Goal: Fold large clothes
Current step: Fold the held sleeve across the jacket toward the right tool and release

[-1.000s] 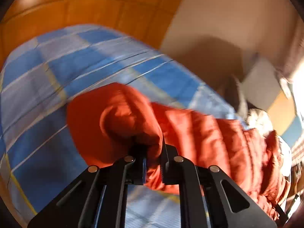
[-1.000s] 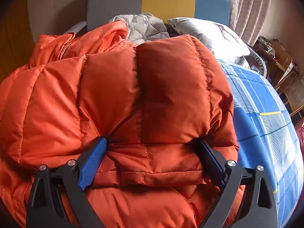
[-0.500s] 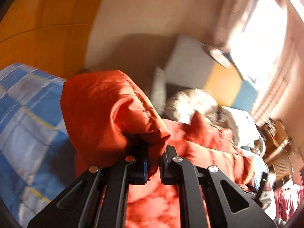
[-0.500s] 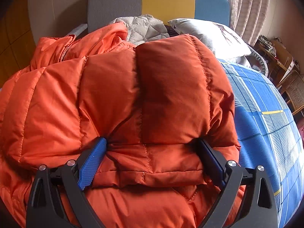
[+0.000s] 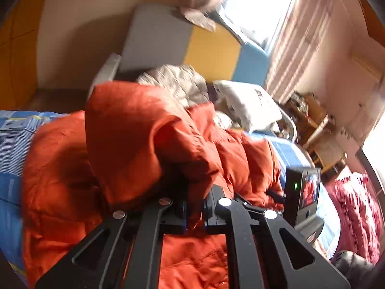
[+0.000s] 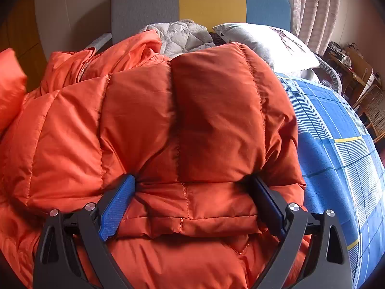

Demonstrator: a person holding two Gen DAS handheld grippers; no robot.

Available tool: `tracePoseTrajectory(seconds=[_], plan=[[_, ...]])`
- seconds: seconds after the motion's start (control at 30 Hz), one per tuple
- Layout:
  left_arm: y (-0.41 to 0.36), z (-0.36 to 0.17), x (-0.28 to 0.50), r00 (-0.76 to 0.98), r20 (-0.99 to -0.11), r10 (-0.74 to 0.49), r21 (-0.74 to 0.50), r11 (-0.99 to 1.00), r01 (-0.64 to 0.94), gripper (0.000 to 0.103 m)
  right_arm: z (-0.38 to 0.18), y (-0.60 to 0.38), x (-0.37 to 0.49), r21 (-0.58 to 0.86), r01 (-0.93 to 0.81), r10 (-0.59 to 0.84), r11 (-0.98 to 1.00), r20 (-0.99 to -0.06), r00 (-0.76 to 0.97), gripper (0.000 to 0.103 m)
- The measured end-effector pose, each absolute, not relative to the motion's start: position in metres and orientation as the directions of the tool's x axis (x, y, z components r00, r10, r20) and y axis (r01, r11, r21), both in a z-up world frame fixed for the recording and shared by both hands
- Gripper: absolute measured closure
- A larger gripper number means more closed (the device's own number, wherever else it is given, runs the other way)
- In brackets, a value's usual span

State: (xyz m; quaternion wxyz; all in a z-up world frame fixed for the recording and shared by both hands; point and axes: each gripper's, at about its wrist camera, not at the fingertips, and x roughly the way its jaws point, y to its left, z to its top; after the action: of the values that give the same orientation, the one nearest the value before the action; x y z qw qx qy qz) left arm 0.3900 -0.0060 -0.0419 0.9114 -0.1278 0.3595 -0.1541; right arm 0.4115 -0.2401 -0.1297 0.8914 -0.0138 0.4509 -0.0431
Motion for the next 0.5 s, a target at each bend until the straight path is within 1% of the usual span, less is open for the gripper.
tracePoseTrajectory(seconds=[0.07,0.13,0.17,0.2,0.23,0.33,0.37,0.47,0.5], plan=[[-0.018,-0.050,0.393,0.671,-0.632,-0.388,-0.344,0.916,0.205,0.094,-0.130,-0.240,0.411,-0.061,0.065,-0.088,0.996,-0.803,0.590,0.009],[-0.028,-0.057,0.393,0.653,-0.639,-0.406,-0.359,0.908,0.214,0.087,-0.130,-0.241,0.412,-0.060,0.064,-0.086,0.996,-0.803,0.590,0.009],[-0.028,-0.059,0.392,0.649,-0.639,-0.412,-0.366,0.906,0.214,0.077,-0.130,-0.240,0.411,-0.058,0.064,-0.085,0.996,-0.802,0.591,0.009],[-0.029,-0.060,0.392,0.644,-0.640,-0.420,-0.374,0.902,0.216,0.063,-0.130,-0.241,0.412,-0.058,0.064,-0.085,0.996,-0.802,0.591,0.009],[-0.031,-0.061,0.390,0.646,-0.637,-0.422,-0.376,0.901,0.218,0.060,-0.130,-0.240,0.412,-0.059,0.064,-0.086,0.996,-0.803,0.590,0.009],[-0.028,-0.062,0.381,0.639,-0.632,-0.439,-0.390,0.892,0.227,0.057,-0.130,-0.241,0.412,-0.060,0.065,-0.087,0.996,-0.802,0.591,0.009],[-0.029,-0.059,0.377,0.641,-0.626,-0.443,-0.390,0.890,0.235,0.055,-0.130,-0.241,0.412,-0.060,0.065,-0.087,0.996,-0.802,0.590,0.009],[-0.025,-0.050,0.361,0.651,-0.606,-0.456,-0.388,0.885,0.258,0.040,-0.130,-0.240,0.412,-0.062,0.065,-0.088,0.996,-0.803,0.590,0.009],[-0.022,-0.047,0.357,0.656,-0.597,-0.461,-0.390,0.882,0.264,0.039,-0.130,-0.240,0.412,-0.062,0.065,-0.088,0.996,-0.803,0.590,0.009]])
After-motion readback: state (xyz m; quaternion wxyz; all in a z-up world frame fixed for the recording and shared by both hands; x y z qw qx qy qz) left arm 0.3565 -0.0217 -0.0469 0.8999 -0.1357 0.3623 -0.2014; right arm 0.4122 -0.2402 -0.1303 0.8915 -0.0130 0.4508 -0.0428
